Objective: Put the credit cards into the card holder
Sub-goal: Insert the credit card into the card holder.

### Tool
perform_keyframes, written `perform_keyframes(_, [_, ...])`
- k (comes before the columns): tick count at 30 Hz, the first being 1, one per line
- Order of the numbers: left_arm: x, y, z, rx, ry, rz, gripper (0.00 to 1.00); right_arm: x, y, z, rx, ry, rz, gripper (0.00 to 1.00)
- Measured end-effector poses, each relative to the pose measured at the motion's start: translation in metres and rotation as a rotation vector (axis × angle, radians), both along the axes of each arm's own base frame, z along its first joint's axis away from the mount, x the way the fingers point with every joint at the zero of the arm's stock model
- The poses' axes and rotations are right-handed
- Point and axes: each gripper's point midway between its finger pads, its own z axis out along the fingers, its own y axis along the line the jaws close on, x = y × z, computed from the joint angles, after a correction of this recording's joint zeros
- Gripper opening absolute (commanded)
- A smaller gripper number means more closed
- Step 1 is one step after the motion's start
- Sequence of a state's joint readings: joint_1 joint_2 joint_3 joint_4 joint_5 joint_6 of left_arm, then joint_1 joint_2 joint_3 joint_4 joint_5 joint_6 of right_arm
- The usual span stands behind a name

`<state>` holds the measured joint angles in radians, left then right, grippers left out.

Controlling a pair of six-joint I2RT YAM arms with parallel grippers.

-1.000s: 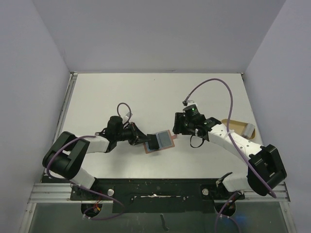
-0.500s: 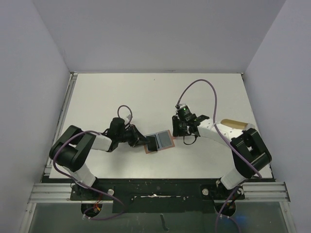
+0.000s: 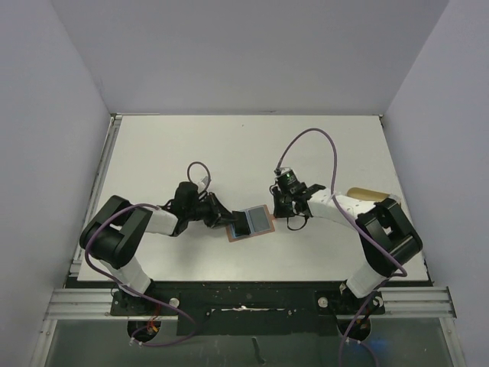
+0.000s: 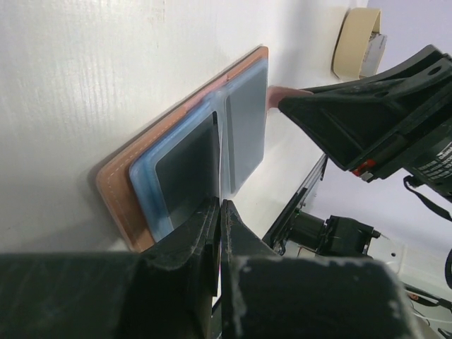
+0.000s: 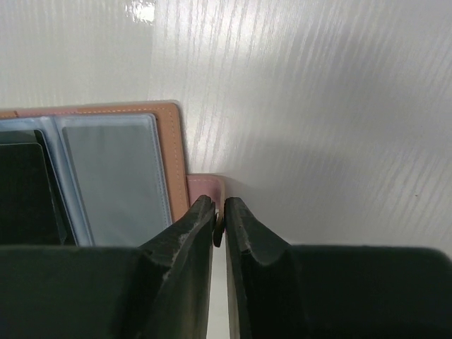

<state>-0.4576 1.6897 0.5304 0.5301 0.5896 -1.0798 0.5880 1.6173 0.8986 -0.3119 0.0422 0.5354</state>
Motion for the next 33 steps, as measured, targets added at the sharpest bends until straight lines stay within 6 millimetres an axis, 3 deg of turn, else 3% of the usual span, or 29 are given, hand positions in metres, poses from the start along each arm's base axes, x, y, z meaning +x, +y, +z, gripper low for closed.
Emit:
perform_keyframes(8, [0.007, -0.006, 0.009, -0.015, -0.031, -0.025, 0.0, -0.012, -0.004, -0.005, 0.003, 0.014, -0.009, 0.09])
perform_keyframes(33, [0.007, -0.006, -0.012, 0.068, 0.032, -0.082, 0.0, -0.017, 0.005, -0.007, 0.029, 0.015, -0.005, 0.09])
